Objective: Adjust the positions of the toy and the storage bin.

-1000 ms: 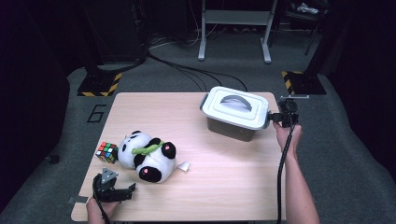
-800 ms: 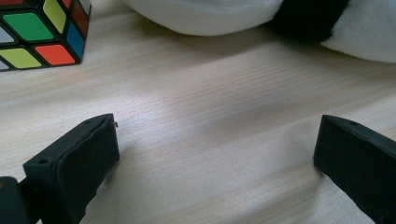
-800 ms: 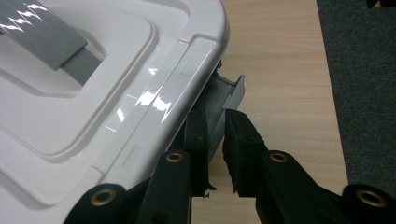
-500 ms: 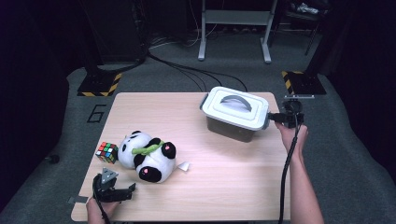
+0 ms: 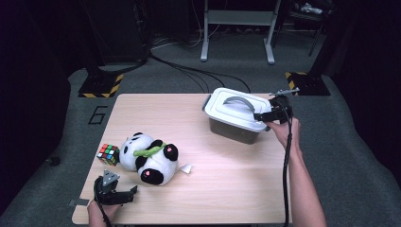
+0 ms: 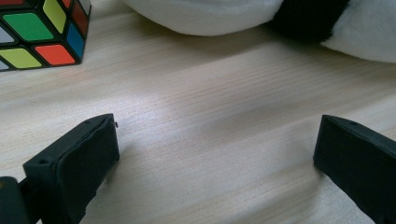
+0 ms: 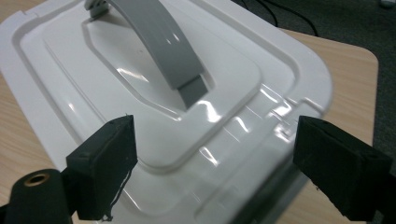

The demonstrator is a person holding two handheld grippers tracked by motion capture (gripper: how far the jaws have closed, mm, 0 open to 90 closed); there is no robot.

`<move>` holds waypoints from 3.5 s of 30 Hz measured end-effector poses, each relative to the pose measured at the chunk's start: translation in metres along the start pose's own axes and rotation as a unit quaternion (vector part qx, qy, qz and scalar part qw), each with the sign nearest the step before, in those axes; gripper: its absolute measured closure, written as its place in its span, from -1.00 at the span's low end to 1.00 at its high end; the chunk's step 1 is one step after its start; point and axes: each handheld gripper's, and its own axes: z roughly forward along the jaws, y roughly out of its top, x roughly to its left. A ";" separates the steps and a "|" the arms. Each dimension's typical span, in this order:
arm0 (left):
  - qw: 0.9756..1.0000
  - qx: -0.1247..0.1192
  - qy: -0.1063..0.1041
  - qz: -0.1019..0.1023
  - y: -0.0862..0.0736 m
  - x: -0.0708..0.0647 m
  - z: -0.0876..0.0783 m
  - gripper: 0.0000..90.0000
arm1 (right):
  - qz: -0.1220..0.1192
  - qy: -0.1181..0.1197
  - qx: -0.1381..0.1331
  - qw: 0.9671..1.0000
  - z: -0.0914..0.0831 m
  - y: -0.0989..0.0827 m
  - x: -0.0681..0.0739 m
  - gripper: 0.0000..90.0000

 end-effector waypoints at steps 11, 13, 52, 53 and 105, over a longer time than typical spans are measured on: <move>1.000 0.000 -0.001 0.000 0.000 0.000 0.000 -1.00 | -0.038 0.015 -0.008 0.999 0.027 0.027 0.012 -0.25; 1.000 0.001 -0.001 0.001 0.000 0.000 0.000 -1.00 | -0.035 0.021 -0.003 0.999 0.032 0.028 0.011 -0.17; 1.000 -0.001 -0.001 0.001 0.000 0.000 0.000 -1.00 | -0.032 0.052 0.013 0.998 0.006 0.000 0.040 0.42; 1.000 -0.001 -0.001 0.001 0.000 0.000 0.000 -1.00 | -0.037 0.051 0.015 0.998 0.006 0.000 0.041 0.41; 1.000 0.002 -0.003 0.003 0.001 0.000 0.000 -1.00 | -0.085 0.085 0.021 0.993 0.020 0.027 0.112 0.49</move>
